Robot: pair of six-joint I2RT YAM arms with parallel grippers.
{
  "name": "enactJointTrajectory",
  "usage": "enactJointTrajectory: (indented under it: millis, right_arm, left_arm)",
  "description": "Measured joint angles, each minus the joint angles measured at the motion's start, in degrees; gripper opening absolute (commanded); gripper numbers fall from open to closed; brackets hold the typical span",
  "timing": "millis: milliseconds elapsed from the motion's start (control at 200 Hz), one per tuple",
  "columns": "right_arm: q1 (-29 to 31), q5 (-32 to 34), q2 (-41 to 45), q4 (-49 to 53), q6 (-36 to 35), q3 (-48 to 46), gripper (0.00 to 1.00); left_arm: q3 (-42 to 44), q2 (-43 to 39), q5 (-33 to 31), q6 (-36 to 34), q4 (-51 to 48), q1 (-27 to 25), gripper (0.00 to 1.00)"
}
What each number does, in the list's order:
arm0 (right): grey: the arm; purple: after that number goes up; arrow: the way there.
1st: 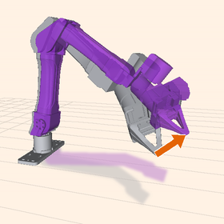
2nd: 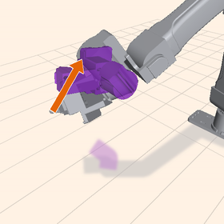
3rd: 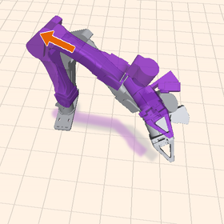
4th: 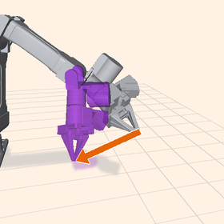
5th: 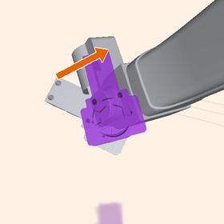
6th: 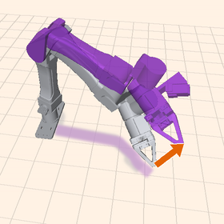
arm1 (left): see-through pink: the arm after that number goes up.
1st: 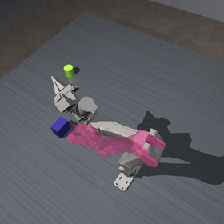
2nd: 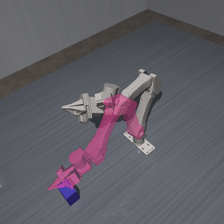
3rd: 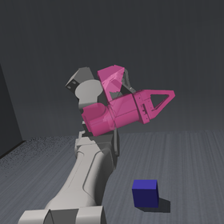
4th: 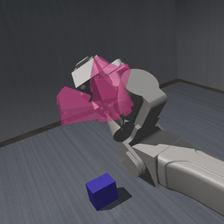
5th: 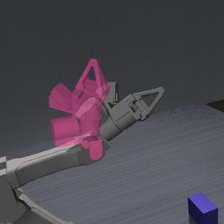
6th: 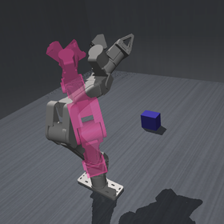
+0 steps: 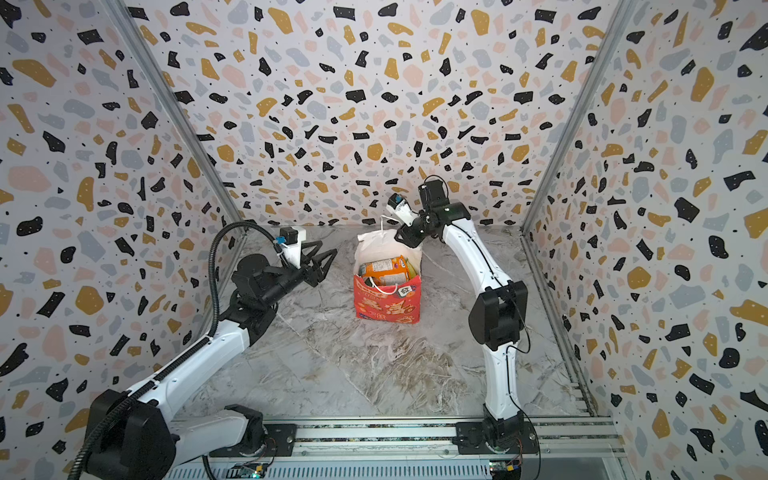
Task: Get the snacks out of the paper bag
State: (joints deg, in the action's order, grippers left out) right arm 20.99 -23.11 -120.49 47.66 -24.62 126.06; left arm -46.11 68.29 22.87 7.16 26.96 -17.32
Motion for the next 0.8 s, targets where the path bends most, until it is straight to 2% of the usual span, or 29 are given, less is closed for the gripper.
enactJointTrajectory:
  millis: [115,160,270,370,581,671,801]
  right_arm:
    - [-0.4,0.2,0.0,1.0,0.4,0.0,0.35]
    - [-0.6,0.2,0.0,1.4,0.5,0.0,0.28]
    - [-0.8,0.2,0.0,2.2,0.8,0.0,0.24]
    - [-0.8,0.2,0.0,2.7,0.7,0.0,0.14]
    - [-0.8,-0.4,0.0,3.4,0.7,0.0,0.08]
    - [-0.7,-0.7,0.0,3.5,0.7,0.1,0.0]
    - [-0.6,-0.7,0.0,4.0,1.2,0.7,0.0]
  left_arm:
    - [0.0,0.0,0.0,-0.1,0.0,0.0,0.58]
    - [0.0,0.0,0.0,-0.1,0.0,0.0,0.58]
    - [0.0,0.0,0.0,-0.1,0.0,0.0,0.58]
    - [0.0,0.0,-0.1,-0.1,0.0,0.0,0.58]
    - [0.0,0.0,-0.1,-0.1,0.1,0.0,0.58]
    - [0.0,0.0,-0.1,0.0,0.1,0.0,0.58]
    - [0.0,0.3,-0.4,0.4,0.6,0.0,0.58]
